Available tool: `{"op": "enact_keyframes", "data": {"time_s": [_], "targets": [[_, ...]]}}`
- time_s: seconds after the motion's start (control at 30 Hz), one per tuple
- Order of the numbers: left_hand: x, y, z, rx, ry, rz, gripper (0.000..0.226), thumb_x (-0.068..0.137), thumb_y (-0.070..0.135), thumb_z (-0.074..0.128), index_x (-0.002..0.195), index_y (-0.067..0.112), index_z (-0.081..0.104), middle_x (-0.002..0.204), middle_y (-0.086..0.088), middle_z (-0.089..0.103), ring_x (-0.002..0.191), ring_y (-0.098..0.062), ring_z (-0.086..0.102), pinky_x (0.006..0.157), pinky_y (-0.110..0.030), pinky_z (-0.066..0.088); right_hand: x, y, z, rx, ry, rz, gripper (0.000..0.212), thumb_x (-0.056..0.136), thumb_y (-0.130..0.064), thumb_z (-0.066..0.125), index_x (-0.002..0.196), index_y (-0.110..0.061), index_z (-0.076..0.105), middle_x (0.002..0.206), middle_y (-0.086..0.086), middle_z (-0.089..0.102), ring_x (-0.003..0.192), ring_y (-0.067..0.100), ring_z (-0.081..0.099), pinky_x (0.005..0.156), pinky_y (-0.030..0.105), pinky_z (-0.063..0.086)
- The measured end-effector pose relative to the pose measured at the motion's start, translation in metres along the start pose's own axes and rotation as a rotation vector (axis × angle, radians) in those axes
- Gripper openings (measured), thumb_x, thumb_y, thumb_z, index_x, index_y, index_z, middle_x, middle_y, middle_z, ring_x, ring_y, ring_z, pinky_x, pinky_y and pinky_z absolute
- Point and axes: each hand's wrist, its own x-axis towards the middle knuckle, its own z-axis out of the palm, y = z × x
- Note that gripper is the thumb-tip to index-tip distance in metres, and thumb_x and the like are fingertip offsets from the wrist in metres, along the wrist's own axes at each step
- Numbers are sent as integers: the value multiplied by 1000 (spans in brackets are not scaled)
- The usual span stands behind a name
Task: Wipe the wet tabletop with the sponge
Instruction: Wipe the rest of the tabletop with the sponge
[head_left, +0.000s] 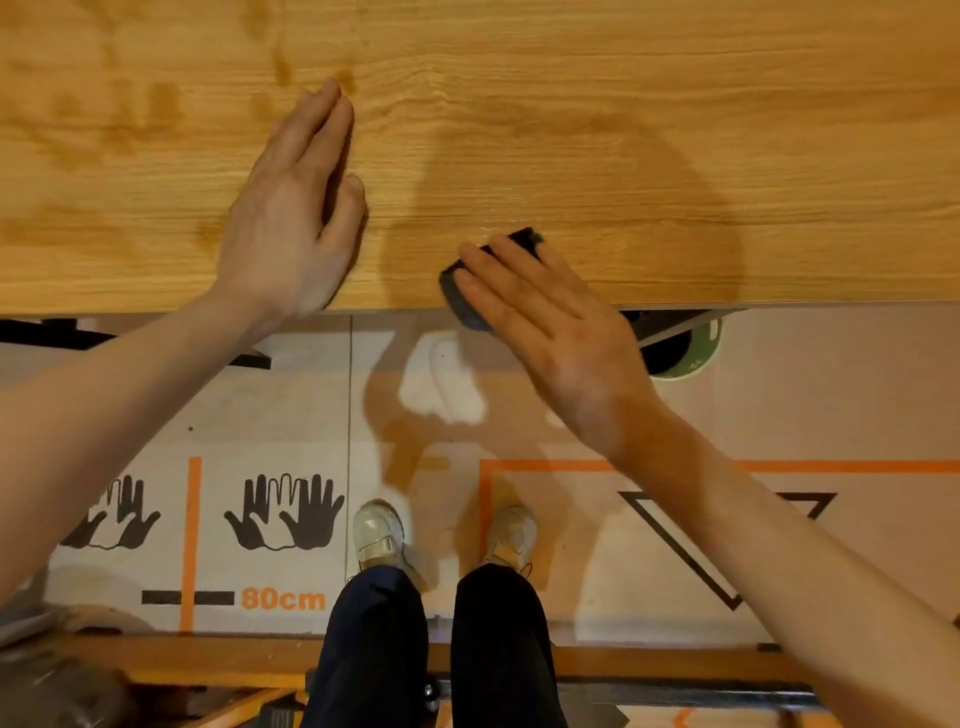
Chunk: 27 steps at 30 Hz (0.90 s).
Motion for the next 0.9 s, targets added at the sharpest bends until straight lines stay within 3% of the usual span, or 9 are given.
{"op": "enact_keyframes", "data": {"time_s": [0.13, 0.23, 0.47, 0.57, 0.73, 0.9], "targets": [[1, -3, 0, -9, -5, 30, 57, 109, 29, 32, 159, 5, 26, 169, -8, 20, 157, -23, 17, 127, -40, 19, -62, 46, -42, -75, 67, 220, 40, 96, 3, 56, 135, 3, 49, 144, 17, 45, 138, 34, 40, 117, 50, 26], [1, -6, 2, -26, 15, 64, 56, 109, 26, 33, 158, 0, 28, 167, -13, 23, 156, -28, 19, 127, -43, 19, -56, 32, -34, -24, 101, 330, 40, 98, -6, 56, 136, 3, 49, 145, 17, 44, 139, 34, 37, 118, 53, 22], [4, -13, -1, -117, -13, 94, 56, 108, 27, 37, 156, -1, 31, 166, -15, 26, 155, -28, 21, 127, -44, 20, 37, -45, 14, 5, 5, 165, 48, 105, -30, 30, 142, -1, 43, 149, 15, 41, 141, 29, 34, 120, 41, 18], [3, -22, -13, -141, -39, 96, 56, 109, 30, 36, 156, 1, 33, 165, -11, 28, 154, -23, 24, 126, -42, 20, 24, -20, -1, -47, -65, 34, 45, 105, -25, 36, 142, 0, 42, 149, 16, 41, 140, 30, 35, 118, 45, 25], [-12, -74, -38, -59, -80, 165, 56, 108, 31, 36, 157, 5, 32, 166, -10, 28, 154, -24, 24, 128, -41, 19, -6, 0, -21, -10, -72, 151, 42, 100, -10, 48, 140, 3, 44, 149, 16, 38, 142, 34, 30, 119, 50, 21], [-33, -127, -57, 0, -87, 127, 58, 108, 37, 32, 158, 8, 32, 166, -8, 28, 154, -24, 24, 128, -41, 18, 15, -14, -9, -75, -54, 51, 38, 103, -11, 45, 140, 0, 45, 147, 16, 40, 140, 34, 35, 117, 49, 26]]}}
